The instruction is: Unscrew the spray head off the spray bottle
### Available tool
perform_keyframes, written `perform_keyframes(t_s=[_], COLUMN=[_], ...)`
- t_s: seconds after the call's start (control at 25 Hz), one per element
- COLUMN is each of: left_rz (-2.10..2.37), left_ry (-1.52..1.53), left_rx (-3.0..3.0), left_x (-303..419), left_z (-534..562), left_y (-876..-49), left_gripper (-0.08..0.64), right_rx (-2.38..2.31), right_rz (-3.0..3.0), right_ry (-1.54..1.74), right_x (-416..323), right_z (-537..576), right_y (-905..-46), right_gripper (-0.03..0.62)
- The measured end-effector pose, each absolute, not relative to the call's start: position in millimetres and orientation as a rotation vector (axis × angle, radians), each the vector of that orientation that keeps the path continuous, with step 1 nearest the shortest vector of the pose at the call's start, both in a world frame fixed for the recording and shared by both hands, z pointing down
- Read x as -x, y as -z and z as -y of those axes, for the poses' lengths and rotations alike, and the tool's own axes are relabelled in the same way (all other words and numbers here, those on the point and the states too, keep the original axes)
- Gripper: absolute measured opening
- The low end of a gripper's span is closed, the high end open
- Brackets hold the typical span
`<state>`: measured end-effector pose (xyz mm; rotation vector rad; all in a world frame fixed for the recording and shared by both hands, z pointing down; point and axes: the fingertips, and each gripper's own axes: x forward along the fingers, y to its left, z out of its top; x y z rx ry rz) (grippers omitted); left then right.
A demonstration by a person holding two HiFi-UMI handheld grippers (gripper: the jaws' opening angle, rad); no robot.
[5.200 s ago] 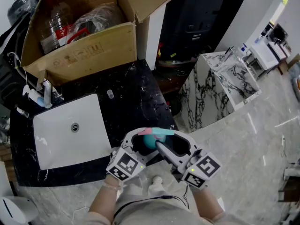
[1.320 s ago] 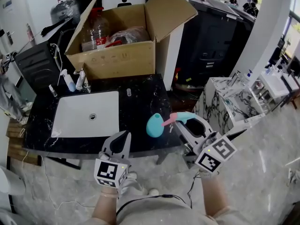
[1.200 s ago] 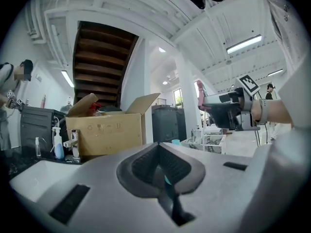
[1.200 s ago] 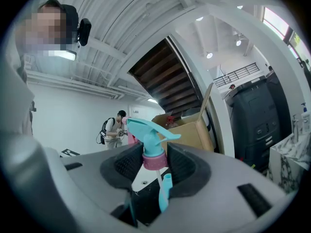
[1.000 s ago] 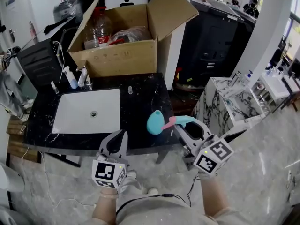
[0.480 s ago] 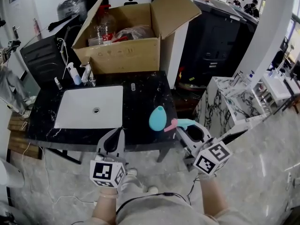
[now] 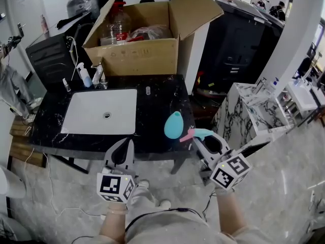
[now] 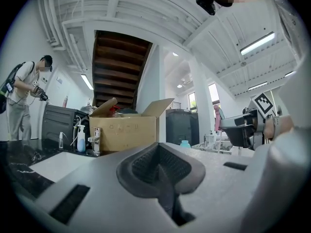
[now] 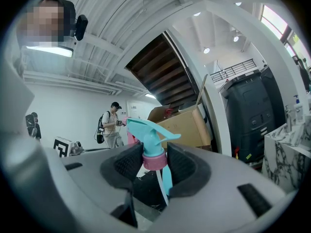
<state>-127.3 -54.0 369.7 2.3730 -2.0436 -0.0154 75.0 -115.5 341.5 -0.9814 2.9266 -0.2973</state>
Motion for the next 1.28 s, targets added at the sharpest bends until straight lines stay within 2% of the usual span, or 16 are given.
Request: perform_keyframes(t_s=[1.28], left_rz=[2.102], left_ry=[0.037], left_rx=[-2.313], left_x=[138.5], left_z=[52.0], left_y=[-367.2], left_gripper=[0.005], right_rx=[0.993], right_rz=[-2.908], right_ry=[0.291], right_x=[-79.4], right_z=[115.0], right_y=[-342.5], right_gripper=[0.158])
